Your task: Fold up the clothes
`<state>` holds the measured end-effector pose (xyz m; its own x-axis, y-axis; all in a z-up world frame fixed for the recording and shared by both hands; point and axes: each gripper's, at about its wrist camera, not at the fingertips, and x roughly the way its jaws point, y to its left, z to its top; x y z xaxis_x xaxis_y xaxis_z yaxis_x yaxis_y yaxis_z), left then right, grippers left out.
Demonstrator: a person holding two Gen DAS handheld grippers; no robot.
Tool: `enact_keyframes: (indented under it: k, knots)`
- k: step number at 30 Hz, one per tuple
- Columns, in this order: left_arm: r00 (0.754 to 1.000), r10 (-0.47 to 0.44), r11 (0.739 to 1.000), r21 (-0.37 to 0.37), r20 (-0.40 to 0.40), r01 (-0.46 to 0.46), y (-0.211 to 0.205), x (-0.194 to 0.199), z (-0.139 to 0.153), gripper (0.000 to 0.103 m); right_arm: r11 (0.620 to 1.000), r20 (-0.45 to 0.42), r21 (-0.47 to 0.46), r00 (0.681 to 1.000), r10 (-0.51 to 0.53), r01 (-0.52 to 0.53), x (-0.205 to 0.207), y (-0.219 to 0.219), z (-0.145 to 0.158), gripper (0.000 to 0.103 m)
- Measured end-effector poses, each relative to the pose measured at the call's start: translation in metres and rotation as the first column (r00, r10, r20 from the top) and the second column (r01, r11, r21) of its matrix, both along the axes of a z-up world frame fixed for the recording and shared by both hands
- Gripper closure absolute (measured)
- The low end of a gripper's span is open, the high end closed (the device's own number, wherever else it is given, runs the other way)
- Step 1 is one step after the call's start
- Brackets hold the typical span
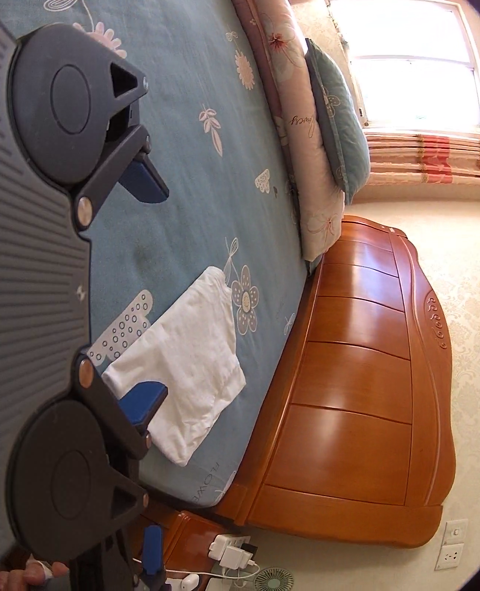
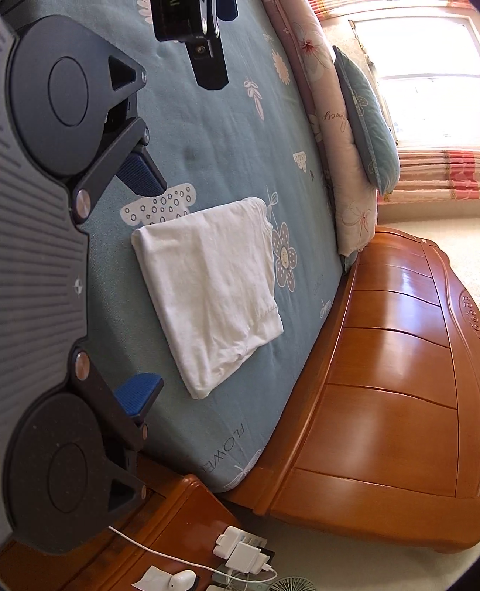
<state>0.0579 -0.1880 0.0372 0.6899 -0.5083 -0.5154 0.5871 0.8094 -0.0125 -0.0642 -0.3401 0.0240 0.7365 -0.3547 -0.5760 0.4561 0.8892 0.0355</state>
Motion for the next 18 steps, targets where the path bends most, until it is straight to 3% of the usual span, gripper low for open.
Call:
enact_keyframes:
  k: [3,6,18]
  knots:
    - [0.998,-0.019,0.999,0.028,-0.054,0.021,-0.001,0.001,-0.006,0.001,0.999,0.0,-0.027,1.0,0.021,-0.021,-0.009,0.011,-0.003,0.0]
    - [0.998,-0.011,0.998,0.055,-0.061,0.014,-0.002,-0.002,-0.008,0.001,0.999,0.013,-0.041,1.0,0.014,-0.014,-0.018,0.014,-0.003,0.0]
    - [0.991,0.022,0.994,0.104,-0.129,-0.008,-0.004,-0.01,-0.026,0.001,1.0,0.024,-0.005,1.0,-0.009,0.009,-0.027,0.002,-0.007,0.0]
